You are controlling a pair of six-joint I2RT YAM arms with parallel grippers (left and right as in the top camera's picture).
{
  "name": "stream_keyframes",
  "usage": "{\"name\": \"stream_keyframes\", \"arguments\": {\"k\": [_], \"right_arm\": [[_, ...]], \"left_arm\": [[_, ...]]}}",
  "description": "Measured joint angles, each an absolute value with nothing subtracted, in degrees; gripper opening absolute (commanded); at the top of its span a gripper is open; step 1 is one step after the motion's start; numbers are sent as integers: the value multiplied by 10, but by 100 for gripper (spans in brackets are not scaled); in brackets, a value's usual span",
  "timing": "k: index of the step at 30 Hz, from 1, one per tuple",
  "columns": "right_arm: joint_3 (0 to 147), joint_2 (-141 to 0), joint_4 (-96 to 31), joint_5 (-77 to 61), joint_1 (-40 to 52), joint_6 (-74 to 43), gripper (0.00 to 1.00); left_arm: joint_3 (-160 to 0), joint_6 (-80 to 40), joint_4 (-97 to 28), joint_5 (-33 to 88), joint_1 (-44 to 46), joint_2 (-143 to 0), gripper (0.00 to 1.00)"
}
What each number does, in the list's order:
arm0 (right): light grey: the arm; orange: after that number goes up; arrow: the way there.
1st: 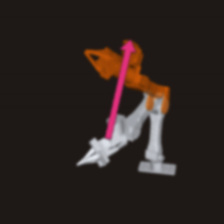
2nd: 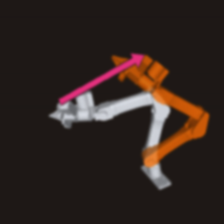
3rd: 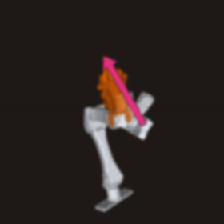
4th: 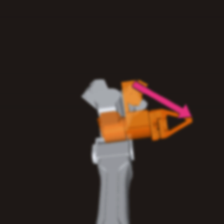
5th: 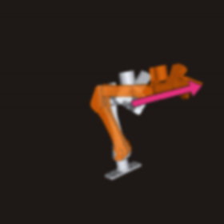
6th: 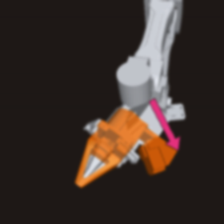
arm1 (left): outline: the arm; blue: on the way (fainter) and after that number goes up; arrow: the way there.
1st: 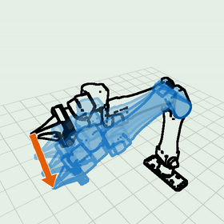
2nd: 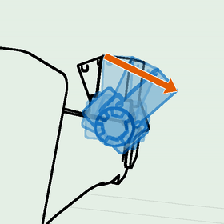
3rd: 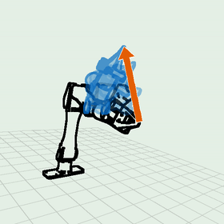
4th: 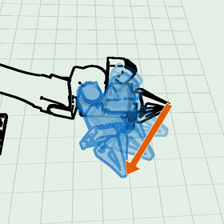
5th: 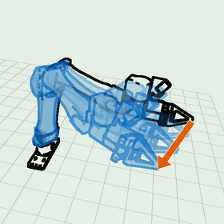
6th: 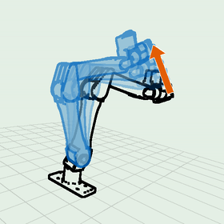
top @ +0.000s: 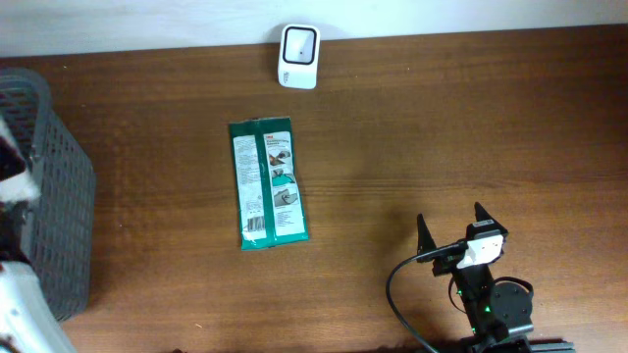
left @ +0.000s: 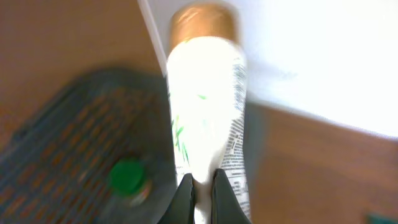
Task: Scan the item barcode
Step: 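Reach left gripper into basket and grasp white cream tube, then place white tube on table left of gloves pack, release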
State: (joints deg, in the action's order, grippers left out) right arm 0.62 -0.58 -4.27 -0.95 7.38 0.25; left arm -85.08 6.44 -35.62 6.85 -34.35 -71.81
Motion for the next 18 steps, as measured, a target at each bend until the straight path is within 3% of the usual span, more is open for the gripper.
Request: {"name": "stream_keyframes", "arguments": {"k": [3,7,14,15,16,17,18], "right_arm": [[6,-6,-43,-10,74,3,98],[6,-6,-43,-10,74,3,98],[6,-6,-43,-10,74,3,98],[6,-6,-43,-10,74,3,98],[6,-6,-43,-10,74,3,98],[6,-6,-43,-10,74,3,98],[6,-6,-43,-10,74,3,98]], "left_arm": [[-853,44,-338,72,-263,-646,0],[-866,27,-410,73,-128,-614,0],[-765,-53,-475,75,60,-783,0],[-760,-57,-474,75,65,-804,5],[-758,-58,-472,74,68,-833,18],[-758,-61,-463,74,68,-849,41],[-758,-64,-457,74,68,-855,51]]}}
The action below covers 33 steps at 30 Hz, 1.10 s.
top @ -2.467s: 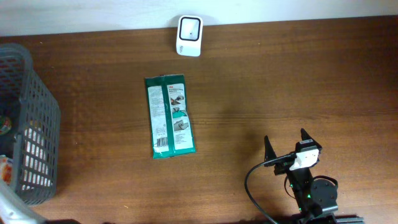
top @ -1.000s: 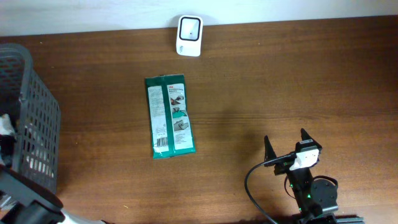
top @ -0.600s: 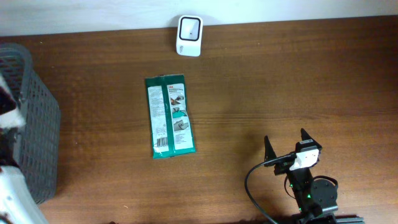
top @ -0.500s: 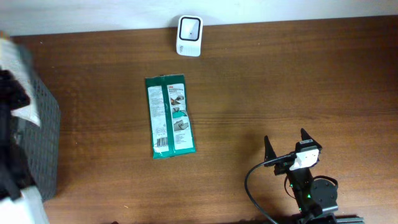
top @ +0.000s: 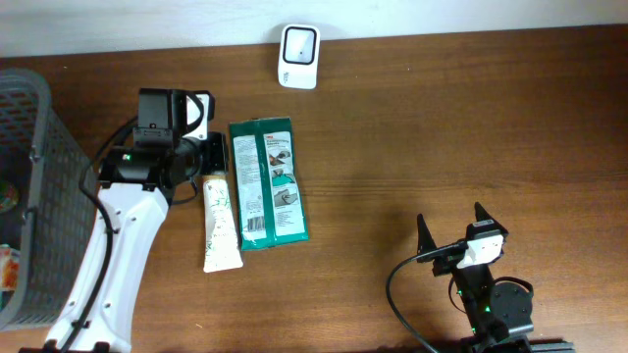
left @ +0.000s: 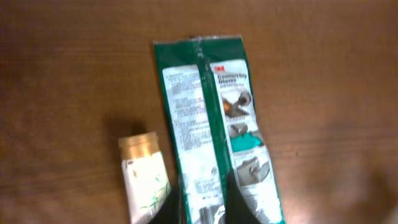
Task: Scan the item barcode
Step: 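Place white tube on table left of gloves pack, release, then reach left gripper into basket and grasp small orange packet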
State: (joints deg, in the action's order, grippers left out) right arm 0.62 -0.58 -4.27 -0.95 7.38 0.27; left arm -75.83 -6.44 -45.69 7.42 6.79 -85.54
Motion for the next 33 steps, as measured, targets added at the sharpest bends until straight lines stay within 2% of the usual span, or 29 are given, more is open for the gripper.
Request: {"name": "stream_keyframes", "arguments": {"k": [2,3,7,9,12,14,16,19,21,25,33], "right_arm": [[6,-6,-43,-10,74,3,98],[6,-6,-43,-10,74,3,98],[6,-6,-43,-10,74,3,98],[6,-6,-43,-10,74,3,98],[6,-6,-43,-10,74,3,98],[6,-6,-43,-10,74,3,98],[6,-6,-43,-10,74,3,98],[6,-6,-43,-10,74,3,98],[6,-6,-43,-10,74,3,98],[6,-6,-43,-10,74,3,98],[6,-6,-43,-10,74,3,98]], "left_arm": [[-758,-67,-442,73,68,-857,82],[-758,-67,-434,73,68,-857,89],[-785,-69,-451,74,52,-857,92],[-865,-63,-486,73,3,-857,95],[-964,-54,-549,75,-61,-855,94],[-1054,-53,-563,72,-153,-851,92],[-1077,-52,-564,70,-223,-842,86],[-1077,-51,-576,72,-293,-841,84],[-1077,-63,-580,70,-348,-841,78],[-1070,-85,-579,45,-406,-840,78],[-909,-106,-517,-10,-490,-838,78]]}}
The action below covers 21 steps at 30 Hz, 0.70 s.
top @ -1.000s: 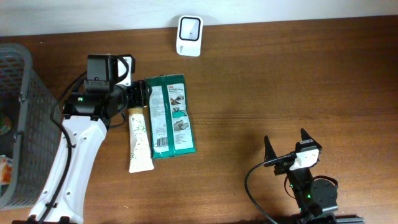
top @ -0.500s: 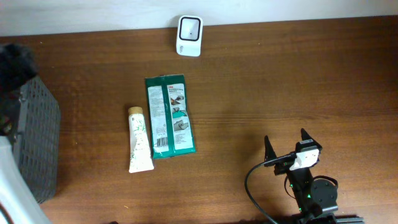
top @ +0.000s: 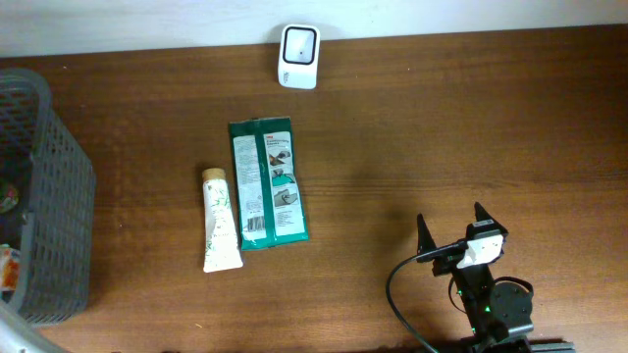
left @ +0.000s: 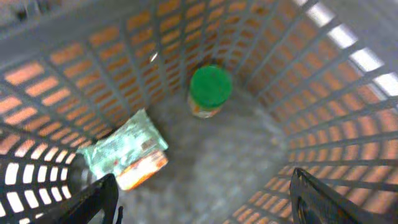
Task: Scan the item barcode
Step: 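Reach left gripper into basket and grasp small orange packet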
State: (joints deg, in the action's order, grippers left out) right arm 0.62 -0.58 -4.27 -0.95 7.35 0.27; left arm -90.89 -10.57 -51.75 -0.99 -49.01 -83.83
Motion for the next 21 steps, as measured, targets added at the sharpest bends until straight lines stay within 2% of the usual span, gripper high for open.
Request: {"name": "stream_keyframes", "arguments": {"k": [3,9,18,20,21], "right_arm": [[6,-6,-43,-10,74,3,98],[6,-6,-43,-10,74,3,98],[6,-6,-43,-10,74,3,98],[6,-6,-43,-10,74,3,98],[6,-6,-43,-10,74,3,98]], "left_arm": [[-827,-89,-460,-45,-507,-844,78],[-742,45,-395,-76,-509,-926,87],[-741,190,-374,-91,-510,-1012,86],[-741,217,-365,-91,-517,-1033,84],[-741,227,-360,-91,-524,-1046,79]]}}
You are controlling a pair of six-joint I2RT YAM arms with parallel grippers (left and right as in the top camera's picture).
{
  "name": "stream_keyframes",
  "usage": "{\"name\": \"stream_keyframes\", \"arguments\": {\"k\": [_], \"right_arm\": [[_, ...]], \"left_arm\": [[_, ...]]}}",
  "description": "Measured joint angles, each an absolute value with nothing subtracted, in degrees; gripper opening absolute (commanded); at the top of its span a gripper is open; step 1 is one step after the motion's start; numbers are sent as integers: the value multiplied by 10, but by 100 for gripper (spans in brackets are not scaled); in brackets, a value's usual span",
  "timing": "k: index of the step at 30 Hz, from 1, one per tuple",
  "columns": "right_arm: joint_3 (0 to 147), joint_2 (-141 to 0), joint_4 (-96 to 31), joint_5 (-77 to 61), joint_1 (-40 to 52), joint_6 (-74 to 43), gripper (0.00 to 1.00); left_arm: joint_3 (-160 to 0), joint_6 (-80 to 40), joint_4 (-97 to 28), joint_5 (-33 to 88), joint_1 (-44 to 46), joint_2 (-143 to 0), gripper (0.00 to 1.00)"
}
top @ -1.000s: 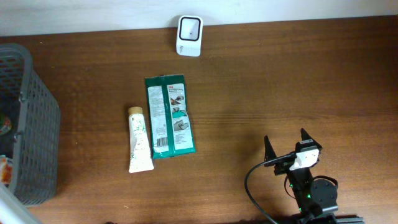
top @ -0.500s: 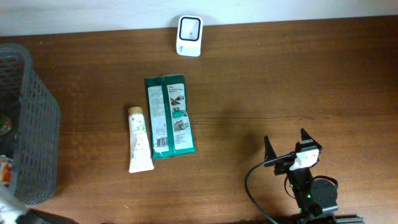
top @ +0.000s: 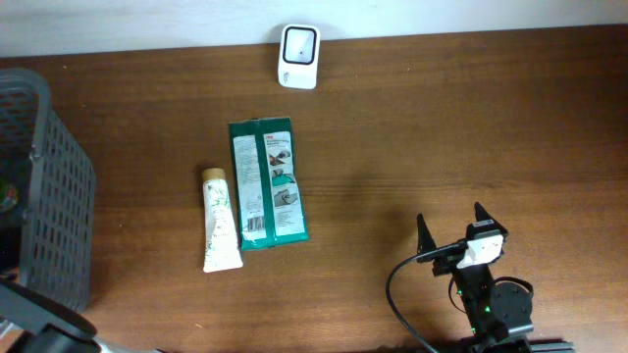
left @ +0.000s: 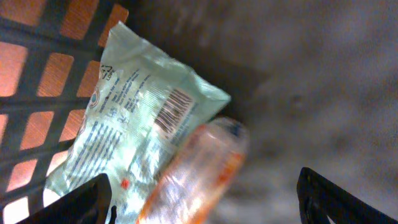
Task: Scan the item barcode
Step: 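Reach left gripper into basket and grasp small orange packet, then place orange packet right of gloves pack with left gripper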
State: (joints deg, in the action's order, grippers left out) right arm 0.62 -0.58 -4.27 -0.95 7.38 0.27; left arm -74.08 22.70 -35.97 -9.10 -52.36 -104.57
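Observation:
My left gripper (left: 208, 208) is open and low inside the grey basket (top: 49, 176). Its dark fingertips (left: 93, 199) stand wide at both lower corners of the left wrist view. Between them lie a pale green pouch (left: 124, 130) with a barcode and a blurred orange, see-through item (left: 199, 168) resting partly on it. On the table, a white scanner (top: 298, 43) stands at the far edge. A green packet (top: 267, 182) and a white tube (top: 220, 218) lie side by side mid-table. My right gripper (top: 454, 233) sits open at the front right.
The basket's slatted walls (left: 37, 56) close in on the left of the wrist view. Part of my left arm (top: 39, 328) shows at the front left corner of the overhead view, beside the basket.
My left gripper was higher in the basket, with a green-lidded jar and the pouch below it. Now it is close over the pouch and the orange item, still open. The right arm is unmoved.
My left gripper was shut on the white tube over the basket. Then the tube lay on the table beside the green packet, the gripper above it. Then the gripper was open back over the basket's contents, and now it is down among them.

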Motion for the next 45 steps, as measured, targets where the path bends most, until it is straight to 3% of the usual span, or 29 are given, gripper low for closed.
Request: {"name": "stream_keyframes", "arguments": {"k": [2,5,6,7,15,22,27,34,40,45], "right_arm": [[6,-6,-43,-10,74,3,98],[6,-6,-43,-10,74,3,98],[6,-6,-43,-10,74,3,98],[6,-6,-43,-10,74,3,98],[6,-6,-43,-10,74,3,98],[6,-6,-43,-10,74,3,98],[6,-6,-43,-10,74,3,98],[6,-6,-43,-10,74,3,98],[6,-6,-43,-10,74,3,98],[6,-6,-43,-10,74,3,98]], "left_arm": [[-741,239,-346,-91,-538,-1064,65],[-741,248,-331,-88,-547,-1077,17],[-741,248,-329,-86,-547,-1077,11],[-741,249,-326,-83,-547,-1077,0],[-744,247,-345,-61,-518,-1064,0],[-830,162,-322,-53,-397,-846,0],[-839,50,-371,-43,-164,-720,0],[-815,-92,-435,-24,149,-865,0],[-810,-262,-368,-21,277,-1034,0],[-808,-347,-337,-21,335,-1065,0]]}}
